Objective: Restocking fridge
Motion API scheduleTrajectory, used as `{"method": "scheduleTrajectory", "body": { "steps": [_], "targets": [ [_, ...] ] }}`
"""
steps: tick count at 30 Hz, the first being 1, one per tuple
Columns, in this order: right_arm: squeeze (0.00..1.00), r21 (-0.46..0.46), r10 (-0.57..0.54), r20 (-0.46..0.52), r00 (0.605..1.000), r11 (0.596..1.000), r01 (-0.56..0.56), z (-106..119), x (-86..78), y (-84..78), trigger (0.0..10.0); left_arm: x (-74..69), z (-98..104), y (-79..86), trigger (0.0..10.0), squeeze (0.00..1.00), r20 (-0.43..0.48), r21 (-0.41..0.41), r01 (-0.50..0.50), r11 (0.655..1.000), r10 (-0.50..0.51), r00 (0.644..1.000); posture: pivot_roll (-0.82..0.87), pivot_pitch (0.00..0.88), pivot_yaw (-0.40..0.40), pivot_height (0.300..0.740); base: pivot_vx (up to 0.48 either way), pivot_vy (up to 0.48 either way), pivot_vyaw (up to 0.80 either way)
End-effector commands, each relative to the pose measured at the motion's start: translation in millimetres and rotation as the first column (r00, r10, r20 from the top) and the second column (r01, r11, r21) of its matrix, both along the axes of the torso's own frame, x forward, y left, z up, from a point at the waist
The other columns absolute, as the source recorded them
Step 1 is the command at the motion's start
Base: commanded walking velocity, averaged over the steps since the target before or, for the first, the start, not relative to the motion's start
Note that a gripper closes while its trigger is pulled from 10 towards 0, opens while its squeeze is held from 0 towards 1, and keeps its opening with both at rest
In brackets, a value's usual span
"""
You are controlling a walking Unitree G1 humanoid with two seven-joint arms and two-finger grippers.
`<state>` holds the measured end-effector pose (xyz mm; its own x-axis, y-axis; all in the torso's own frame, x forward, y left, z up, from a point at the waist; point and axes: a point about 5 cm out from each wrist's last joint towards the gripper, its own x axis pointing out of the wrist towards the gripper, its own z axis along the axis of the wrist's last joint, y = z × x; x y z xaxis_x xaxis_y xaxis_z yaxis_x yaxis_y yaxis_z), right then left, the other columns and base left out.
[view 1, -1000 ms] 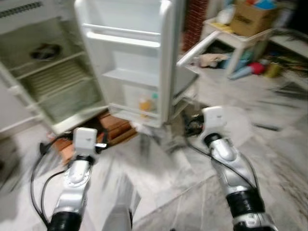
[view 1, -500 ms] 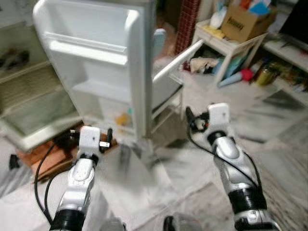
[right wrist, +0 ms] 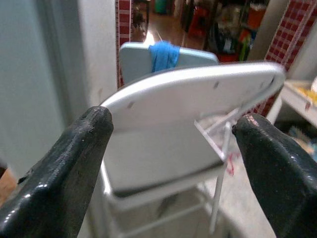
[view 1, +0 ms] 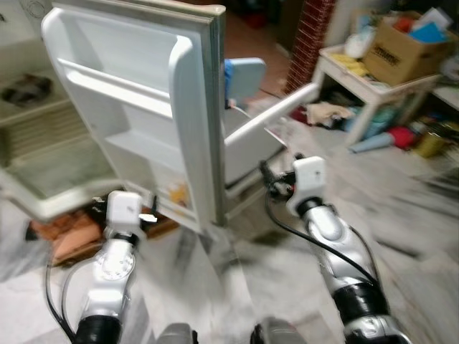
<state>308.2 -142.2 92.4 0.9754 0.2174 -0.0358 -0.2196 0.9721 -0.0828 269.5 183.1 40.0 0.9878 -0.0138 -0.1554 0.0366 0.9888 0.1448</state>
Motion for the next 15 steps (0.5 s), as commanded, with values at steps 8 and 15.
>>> {"method": "scheduleTrajectory", "body": {
  "steps": [8,15],
  "targets": [
    [0.00,0.004,0.055,0.056,0.997,0.998,-0.055,11.0,8.8,12.5,10.0,4.6,5.6,15.3,10.0,0.00,0.011,-0.015,-0.060,0.998,0.060,0.998,0.06,0.087,-0.008,0.740,0.000,0.000,0.59],
    [0.00,0.005,0.057,0.062,0.996,0.998,-0.057,12.1,10.1,13.8,10.0,5.2,7.3,14.3,10.0,0.00,0.022,-0.016,-0.052,0.999,0.052,0.998,0.06,0.093,-0.006,0.740,0.000,0.000,0.79]
  ]
}}
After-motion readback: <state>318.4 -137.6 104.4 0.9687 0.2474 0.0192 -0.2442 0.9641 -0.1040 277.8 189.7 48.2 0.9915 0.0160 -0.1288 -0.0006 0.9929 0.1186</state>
